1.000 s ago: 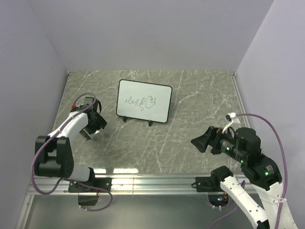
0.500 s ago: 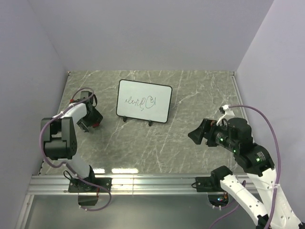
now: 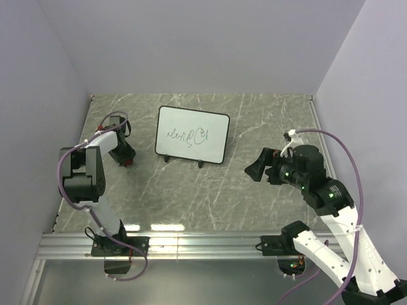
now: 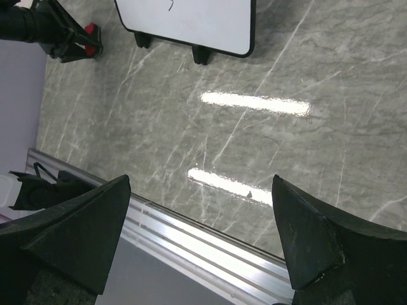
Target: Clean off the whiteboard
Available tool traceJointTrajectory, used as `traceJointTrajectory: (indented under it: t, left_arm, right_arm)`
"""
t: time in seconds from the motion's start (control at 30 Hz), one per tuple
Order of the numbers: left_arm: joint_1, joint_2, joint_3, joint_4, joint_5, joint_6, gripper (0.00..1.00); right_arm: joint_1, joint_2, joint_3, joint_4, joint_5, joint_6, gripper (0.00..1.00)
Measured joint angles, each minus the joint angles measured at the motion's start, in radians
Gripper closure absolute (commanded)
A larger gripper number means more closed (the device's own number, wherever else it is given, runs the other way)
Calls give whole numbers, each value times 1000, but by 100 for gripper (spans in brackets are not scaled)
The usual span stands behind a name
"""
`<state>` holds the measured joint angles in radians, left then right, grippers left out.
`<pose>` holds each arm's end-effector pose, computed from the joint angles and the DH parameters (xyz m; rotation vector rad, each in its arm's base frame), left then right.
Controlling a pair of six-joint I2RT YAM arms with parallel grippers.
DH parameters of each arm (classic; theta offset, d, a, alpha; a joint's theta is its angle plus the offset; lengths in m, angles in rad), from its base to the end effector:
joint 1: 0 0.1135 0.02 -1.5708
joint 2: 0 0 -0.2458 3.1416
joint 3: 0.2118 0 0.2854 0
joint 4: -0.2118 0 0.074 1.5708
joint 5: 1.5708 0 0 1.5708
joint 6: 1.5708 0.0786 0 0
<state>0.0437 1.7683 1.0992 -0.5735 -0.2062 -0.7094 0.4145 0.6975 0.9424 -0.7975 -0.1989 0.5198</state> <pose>0.3719 0.0324 0.0856 -1.0599 2.5519 0.1207 0.1918 0.1013 0.3180 -0.0066 2.2076 0.7504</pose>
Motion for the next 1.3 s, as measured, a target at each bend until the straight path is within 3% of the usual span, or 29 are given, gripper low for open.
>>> traceJointTrajectory:
  t: [0.03,0.13,0.37,0.5,0.67,0.83,1.03,1.13,1.3]
  left_arm:
    - [0,8,8,2,0,3,80]
    - [0,24,29,5,2,16,100]
    - [-2,26,42,8,49,14,100]
    - [-48,-41,42,-5,63,8,100]
    - [-175,-164,94,-34,72,-14,100]
    - [-338,-214,165,-37,88,-89,100]
    - [-585,-133,327,-61,74,-170,100]
    - [-699,-66,428,-88,55,-202,100]
    - [-793,-10,509,-124,23,-241,100]
  right_arm:
    - [0,5,0,4,0,0,2]
    - [0,18,0,14,5,-1,2]
    - [0,85,21,27,34,-30,0]
    - [0,211,140,30,60,-58,0]
    - [0,427,310,82,79,-82,1]
    - [-25,624,350,170,51,-100,2]
    - [-191,809,347,307,-144,-83,4]
    - [-275,863,327,444,-267,-55,5]
    - [-327,918,207,763,-460,51,6]
